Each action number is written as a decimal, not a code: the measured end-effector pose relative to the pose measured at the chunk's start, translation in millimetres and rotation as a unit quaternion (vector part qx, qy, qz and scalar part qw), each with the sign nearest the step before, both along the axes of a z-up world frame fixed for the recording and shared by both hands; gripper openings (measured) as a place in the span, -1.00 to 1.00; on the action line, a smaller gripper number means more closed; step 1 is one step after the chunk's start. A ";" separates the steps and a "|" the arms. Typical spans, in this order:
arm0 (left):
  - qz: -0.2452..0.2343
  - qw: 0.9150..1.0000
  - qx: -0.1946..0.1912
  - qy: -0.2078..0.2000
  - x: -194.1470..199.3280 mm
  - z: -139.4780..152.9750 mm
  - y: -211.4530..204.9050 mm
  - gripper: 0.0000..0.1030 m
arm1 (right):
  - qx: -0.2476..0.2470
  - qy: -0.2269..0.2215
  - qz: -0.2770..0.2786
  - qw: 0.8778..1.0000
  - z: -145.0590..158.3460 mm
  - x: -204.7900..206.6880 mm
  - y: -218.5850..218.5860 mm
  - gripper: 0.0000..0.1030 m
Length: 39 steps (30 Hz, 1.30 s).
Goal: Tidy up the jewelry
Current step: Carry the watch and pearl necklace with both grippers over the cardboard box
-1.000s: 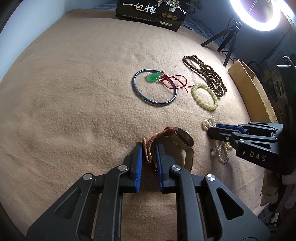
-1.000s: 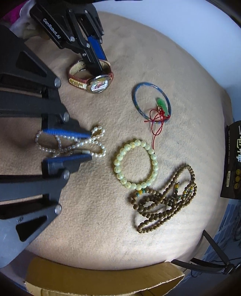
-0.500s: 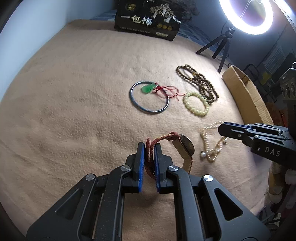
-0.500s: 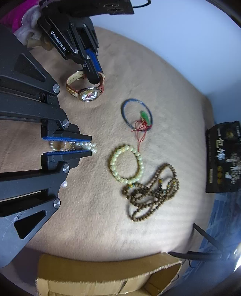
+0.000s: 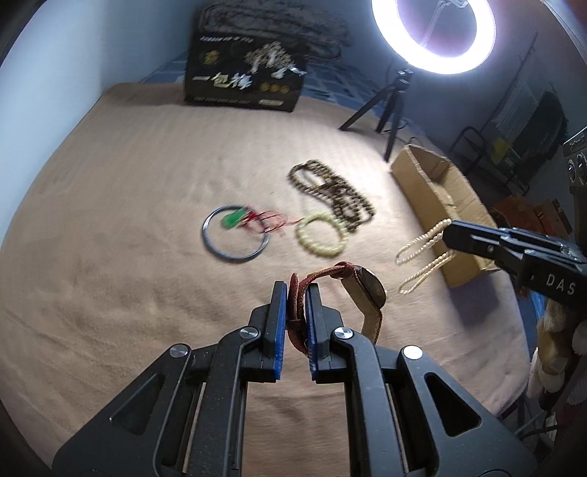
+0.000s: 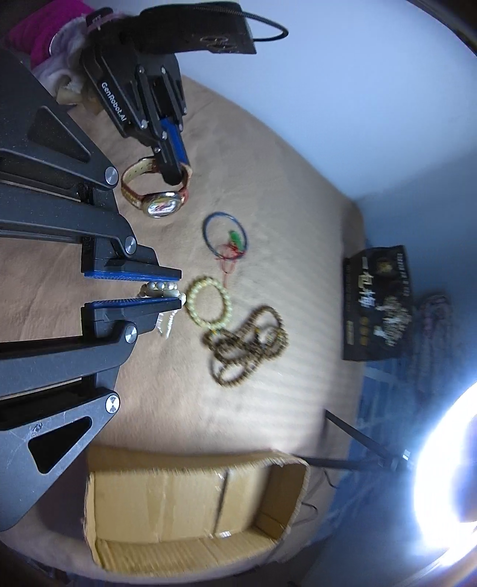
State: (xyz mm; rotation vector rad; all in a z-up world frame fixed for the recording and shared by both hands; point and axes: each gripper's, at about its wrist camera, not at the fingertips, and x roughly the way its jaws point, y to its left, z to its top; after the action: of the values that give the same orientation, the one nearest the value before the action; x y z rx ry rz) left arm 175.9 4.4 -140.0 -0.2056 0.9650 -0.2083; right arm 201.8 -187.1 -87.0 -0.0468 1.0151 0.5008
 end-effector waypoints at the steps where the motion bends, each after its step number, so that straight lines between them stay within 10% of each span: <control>1: -0.005 1.000 -0.001 -0.002 1.4 2.7 -4.6 -0.84 | 0.003 -0.005 -0.003 1.000 5.9 -0.3 -5.0 -0.87; 21: -0.085 0.996 -0.014 -0.036 61.0 38.9 -105.4 -0.84 | 0.002 -0.059 -0.088 0.994 47.0 8.8 -119.8 -0.87; 39: -0.126 0.992 -0.008 -0.023 128.5 21.7 -200.6 -0.84 | -0.018 -0.041 -0.142 0.989 15.8 33.2 -193.8 -0.87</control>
State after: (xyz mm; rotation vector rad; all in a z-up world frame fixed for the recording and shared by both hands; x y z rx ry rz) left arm 304.4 -196.2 -118.2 -0.0923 0.9416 -0.4518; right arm 235.1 -380.8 -71.2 0.0435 0.9316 0.2183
